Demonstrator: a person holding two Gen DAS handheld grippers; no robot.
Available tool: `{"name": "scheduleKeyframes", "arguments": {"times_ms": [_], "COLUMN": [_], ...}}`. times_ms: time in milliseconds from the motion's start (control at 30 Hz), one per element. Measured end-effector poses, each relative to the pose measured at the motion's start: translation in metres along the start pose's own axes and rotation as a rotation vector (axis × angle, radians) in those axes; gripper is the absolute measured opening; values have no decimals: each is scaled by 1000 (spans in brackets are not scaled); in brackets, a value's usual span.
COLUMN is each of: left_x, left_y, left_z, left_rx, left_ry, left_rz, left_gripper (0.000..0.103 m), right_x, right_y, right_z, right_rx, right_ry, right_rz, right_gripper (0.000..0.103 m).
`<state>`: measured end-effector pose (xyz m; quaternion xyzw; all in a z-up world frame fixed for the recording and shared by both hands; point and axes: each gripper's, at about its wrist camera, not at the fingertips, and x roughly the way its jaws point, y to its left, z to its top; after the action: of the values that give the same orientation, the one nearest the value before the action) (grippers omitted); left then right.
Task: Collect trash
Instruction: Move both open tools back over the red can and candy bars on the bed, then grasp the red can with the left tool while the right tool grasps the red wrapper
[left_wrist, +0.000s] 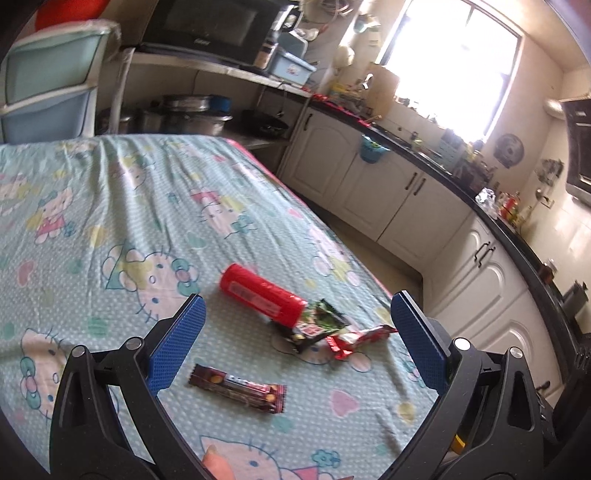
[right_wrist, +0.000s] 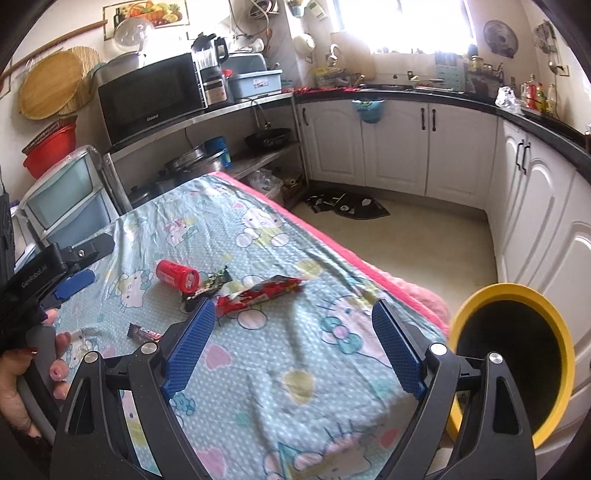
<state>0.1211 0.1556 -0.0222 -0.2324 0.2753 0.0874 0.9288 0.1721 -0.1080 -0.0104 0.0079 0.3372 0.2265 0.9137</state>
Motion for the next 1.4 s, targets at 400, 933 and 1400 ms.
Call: {"name": "scheduleKeyframes", "arguments": {"times_ms": [400,933,1400], "left_x": [58,119,134], "left_y": [35,48,45], "left_z": [2,13,18], "left_rx": [-167,-317,-264], "left_ry": [158,281,287], "left_rz": [-22,37,153], "left_gripper": [92,83,61], "right_x": [60,131,155], "right_y": [18,12,5], "right_z": [6,10,14], "right_rx": [-13,146,166], "right_ry": [88,240,270], "right_rz": [19,61,58], "right_gripper": [84,71,39]}}
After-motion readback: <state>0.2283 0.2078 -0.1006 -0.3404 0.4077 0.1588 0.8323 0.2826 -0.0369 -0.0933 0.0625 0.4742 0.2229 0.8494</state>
